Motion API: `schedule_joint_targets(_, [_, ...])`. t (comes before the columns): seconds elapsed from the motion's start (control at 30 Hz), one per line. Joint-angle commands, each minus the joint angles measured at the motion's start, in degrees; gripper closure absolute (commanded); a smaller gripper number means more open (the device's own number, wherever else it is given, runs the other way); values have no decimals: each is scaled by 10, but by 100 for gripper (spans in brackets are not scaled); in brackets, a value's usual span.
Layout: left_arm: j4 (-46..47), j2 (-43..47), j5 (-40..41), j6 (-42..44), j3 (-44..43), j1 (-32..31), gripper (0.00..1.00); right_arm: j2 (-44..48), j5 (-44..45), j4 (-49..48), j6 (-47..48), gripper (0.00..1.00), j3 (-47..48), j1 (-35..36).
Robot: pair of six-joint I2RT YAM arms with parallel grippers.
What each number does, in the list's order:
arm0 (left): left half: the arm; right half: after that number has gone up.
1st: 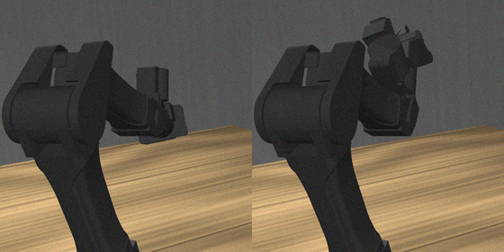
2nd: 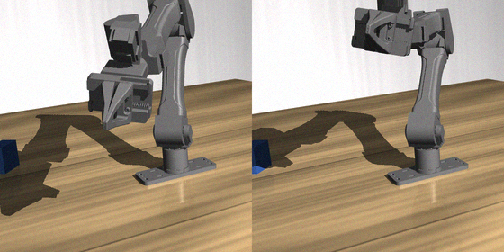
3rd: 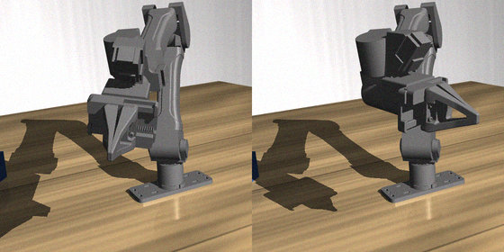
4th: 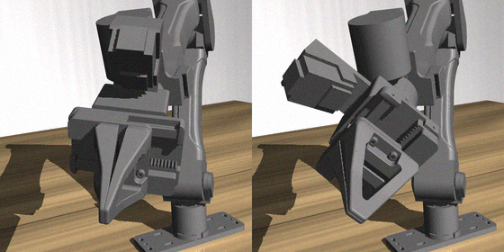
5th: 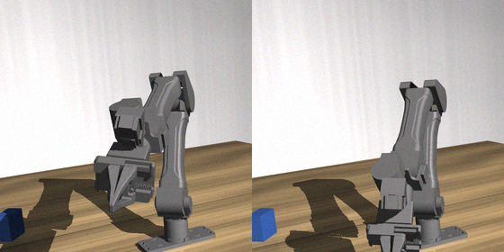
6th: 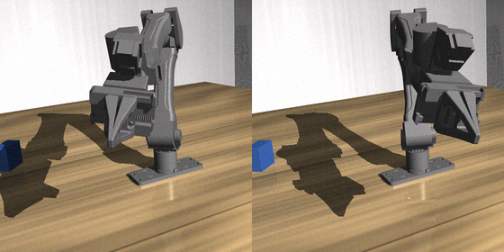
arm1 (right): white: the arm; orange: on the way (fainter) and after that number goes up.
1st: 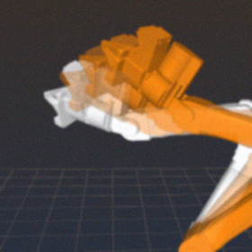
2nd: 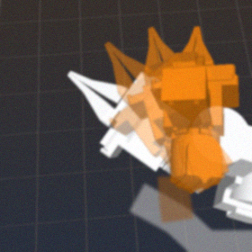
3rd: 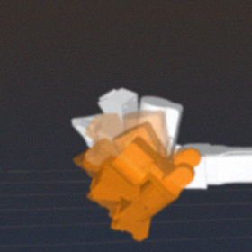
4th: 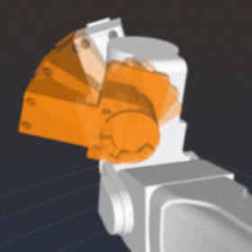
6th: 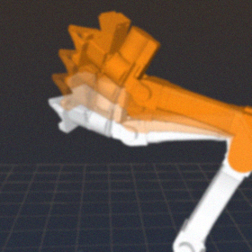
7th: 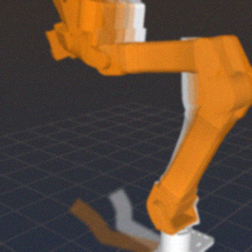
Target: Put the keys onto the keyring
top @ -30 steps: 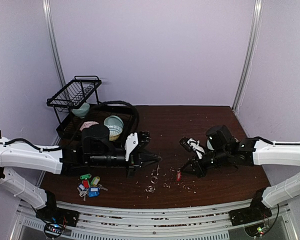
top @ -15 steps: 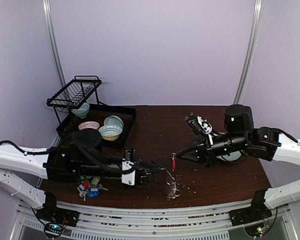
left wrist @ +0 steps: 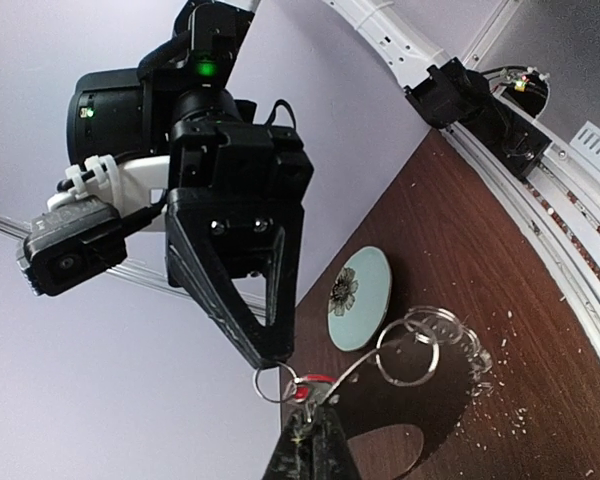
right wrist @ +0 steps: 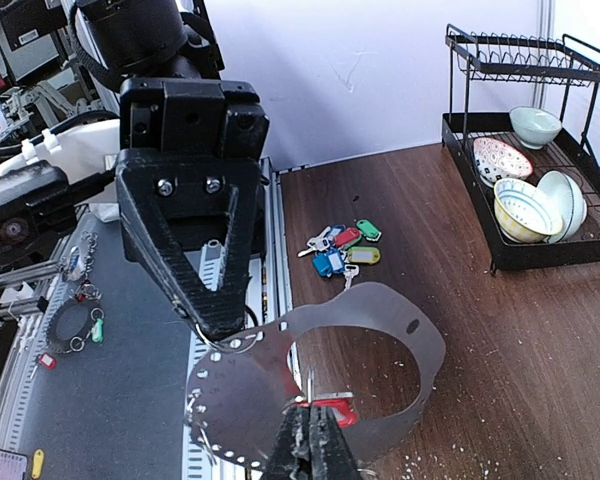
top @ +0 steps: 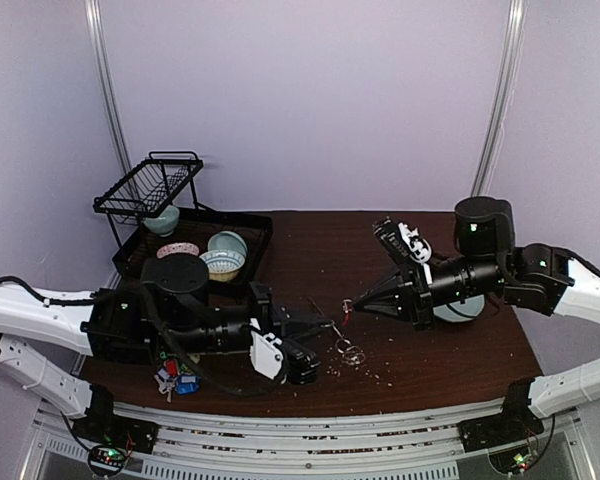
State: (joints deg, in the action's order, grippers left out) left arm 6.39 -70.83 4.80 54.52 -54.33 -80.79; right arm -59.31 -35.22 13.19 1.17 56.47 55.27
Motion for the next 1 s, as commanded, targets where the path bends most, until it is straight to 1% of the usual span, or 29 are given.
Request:
schedule_joint_targets(0.0, [46,5,13,-6,-6,-1,100,4,-2,11,13,100,9,3])
schedule_joint_targets(0.07, [79,11,33,-33,6,0,100,10,21,8,14,100,-5,3])
schedule_joint_targets(0.13, [111,14,41,-88,17,13,100,18,99,-2,6,100,-34,1])
schedule_joint_targets(0.2, [129,18,16,-191,30,41,100,14,161,-10,-13,100,-63,-9])
schedule_joint_targets(0.3, [169,25,-25,-305,59,78,100,-24,160,-5,-54,100,-88,-34])
schedule_joint_targets(0.37, [188,30,-34,-346,79,88,100,-50,158,0,-79,100,-102,-45])
schedule_joint_targets(0.5, [189,34,-18,-386,98,92,100,-96,155,-19,-130,100,-145,-72])
schedule_joint_targets(0.6, [188,32,-7,-413,103,98,100,-143,120,-46,-163,100,-172,-91])
schedule_joint_targets(0.7, [198,32,-19,-430,108,101,100,-191,84,-59,-174,100,-177,-102])
schedule_joint_targets(0.9, [212,31,-33,-440,115,101,100,-241,77,-76,-176,100,-186,-120])
schedule_joint_targets(0.93, [208,31,-35,-439,114,101,100,-242,74,-74,-176,97,-185,-120])
schedule_joint_targets(0.97, [204,31,-38,-437,113,101,100,-241,73,-71,-176,88,-182,-121])
